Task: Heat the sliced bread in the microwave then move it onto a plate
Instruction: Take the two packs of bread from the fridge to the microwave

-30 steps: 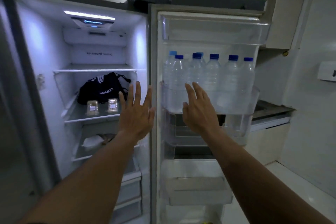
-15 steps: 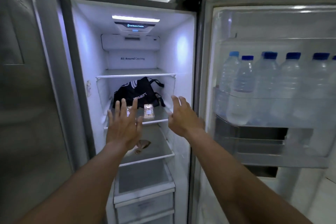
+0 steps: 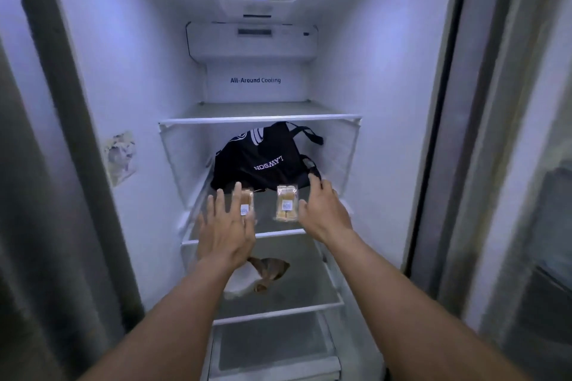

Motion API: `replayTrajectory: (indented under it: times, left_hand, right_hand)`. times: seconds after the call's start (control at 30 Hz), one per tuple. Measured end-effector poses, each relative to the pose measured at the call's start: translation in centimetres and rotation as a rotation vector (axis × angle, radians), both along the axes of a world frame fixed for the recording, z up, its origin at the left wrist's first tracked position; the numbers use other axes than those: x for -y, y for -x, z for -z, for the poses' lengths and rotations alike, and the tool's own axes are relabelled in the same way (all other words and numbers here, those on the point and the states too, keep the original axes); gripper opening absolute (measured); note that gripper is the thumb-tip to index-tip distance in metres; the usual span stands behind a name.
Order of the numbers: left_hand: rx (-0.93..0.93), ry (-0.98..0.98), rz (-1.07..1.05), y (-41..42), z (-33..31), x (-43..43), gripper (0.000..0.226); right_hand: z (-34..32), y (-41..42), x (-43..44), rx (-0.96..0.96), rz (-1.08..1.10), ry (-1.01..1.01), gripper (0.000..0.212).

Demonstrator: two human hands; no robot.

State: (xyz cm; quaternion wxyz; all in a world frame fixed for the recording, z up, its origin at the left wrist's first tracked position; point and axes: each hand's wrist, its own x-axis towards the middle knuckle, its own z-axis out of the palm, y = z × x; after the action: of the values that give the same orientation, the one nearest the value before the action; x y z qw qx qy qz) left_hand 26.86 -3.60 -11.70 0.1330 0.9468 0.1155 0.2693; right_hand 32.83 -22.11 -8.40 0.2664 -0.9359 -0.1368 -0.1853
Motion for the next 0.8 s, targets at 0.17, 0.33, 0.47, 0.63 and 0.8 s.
replayTrajectory:
  times: [0.17, 0.33, 0.47, 0.63, 0.8]
  left_hand:
    - [-0.048, 0.064, -0.062, -6.0, 2.2, -1.5, 0.063]
    - [-0.128, 0.114, -0.062, -10.4, 4.4, -3.5, 0.065]
    - [-0.177, 0.223, -0.046, -12.6, 5.5, -3.9, 0.079]
    - [-0.214, 0.184, -0.074, -13.9, 5.8, -4.1, 0.080]
    - [-0.214, 0.148, -0.111, -14.8, 5.7, -4.0, 0.080]
  right_hand:
    - [2.6, -6.4, -3.3, -0.100, -0.007, -0.038, 0.064]
    - [5.0, -10.4, -6.1, -0.203, 0.007, -0.051, 0.077]
    - [6.7, -12.7, -7.9, -0.285, 0.038, -0.069, 0.097]
    - [7.6, -14.1, -8.8, -0.307, 0.086, -0.028, 0.105]
    - [7.6, -14.8, -8.9, -0.306, 0.133, 0.020, 0.113]
